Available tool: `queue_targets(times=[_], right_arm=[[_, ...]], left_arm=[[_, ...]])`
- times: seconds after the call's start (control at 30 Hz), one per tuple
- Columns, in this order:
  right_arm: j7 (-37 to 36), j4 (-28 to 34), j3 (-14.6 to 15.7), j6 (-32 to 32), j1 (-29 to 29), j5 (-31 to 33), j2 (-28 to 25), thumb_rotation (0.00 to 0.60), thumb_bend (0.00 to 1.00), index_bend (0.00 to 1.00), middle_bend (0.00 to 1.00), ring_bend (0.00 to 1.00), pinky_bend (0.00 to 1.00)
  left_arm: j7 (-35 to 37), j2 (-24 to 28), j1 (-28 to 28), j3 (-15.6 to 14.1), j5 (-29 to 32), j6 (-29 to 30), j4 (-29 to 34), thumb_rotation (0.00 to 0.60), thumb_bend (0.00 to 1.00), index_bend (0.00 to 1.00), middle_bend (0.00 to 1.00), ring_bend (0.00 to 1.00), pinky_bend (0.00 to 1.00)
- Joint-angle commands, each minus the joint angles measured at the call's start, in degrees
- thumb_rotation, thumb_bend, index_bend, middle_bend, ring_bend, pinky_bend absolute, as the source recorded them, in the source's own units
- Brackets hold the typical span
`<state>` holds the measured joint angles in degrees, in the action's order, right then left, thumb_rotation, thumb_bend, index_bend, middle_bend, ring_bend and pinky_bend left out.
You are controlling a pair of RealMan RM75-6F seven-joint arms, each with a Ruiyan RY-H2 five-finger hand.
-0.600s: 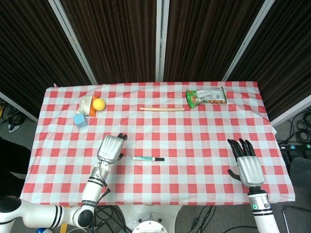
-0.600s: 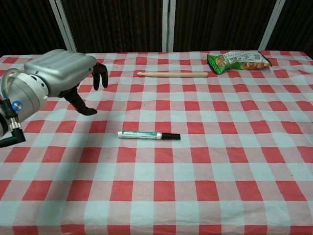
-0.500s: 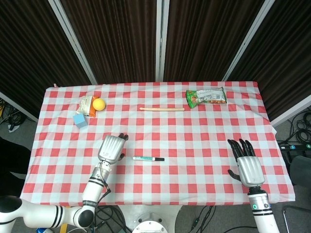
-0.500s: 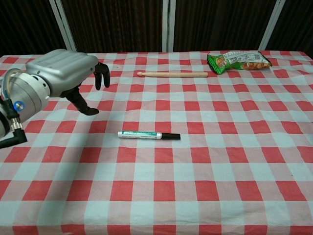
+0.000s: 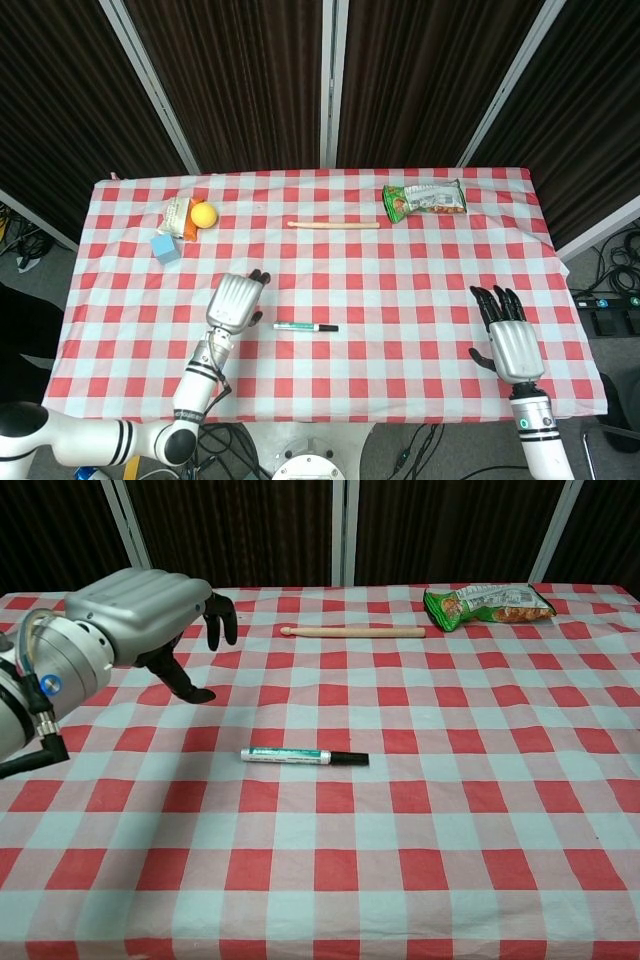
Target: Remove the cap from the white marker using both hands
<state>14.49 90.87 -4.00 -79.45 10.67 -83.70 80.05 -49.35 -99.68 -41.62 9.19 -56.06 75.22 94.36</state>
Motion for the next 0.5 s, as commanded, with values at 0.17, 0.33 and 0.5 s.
queue_targets(times=[0.17, 0.33, 0.5], right_arm=[[0.4, 0.8, 0.0, -1.2, -0.5, -0.3, -0.9, 0.6, 0.02, 0.0, 0.11, 0.0, 0.0], [0.5, 0.8, 0.2, -1.0, -0.6, -0.1, -0.7, 0.6, 0.02, 0.0, 0.11, 0.0, 0.0], [0.2, 0.2, 0.4, 0.1, -0.1, 0.0, -0.1, 0.6, 0.02, 0.0, 0.11, 0.0, 0.0]], left_arm=[[3.5, -0.5, 0.8, -1.3, -2.3, -1.5, -0.3, 0.6, 0.16, 0.35, 0.31, 0.45, 0.6], [3.0, -0.8, 0.6, -1.2, 0.8, -4.1, 2.9, 0.6, 0.16, 0.38, 0.4, 0.61, 0.71], [-0.3, -4.2, -0.9, 0.2, 5.3, -4.8, 2.3, 0.6, 0.16, 0.41, 0.47, 0.76, 0.81]])
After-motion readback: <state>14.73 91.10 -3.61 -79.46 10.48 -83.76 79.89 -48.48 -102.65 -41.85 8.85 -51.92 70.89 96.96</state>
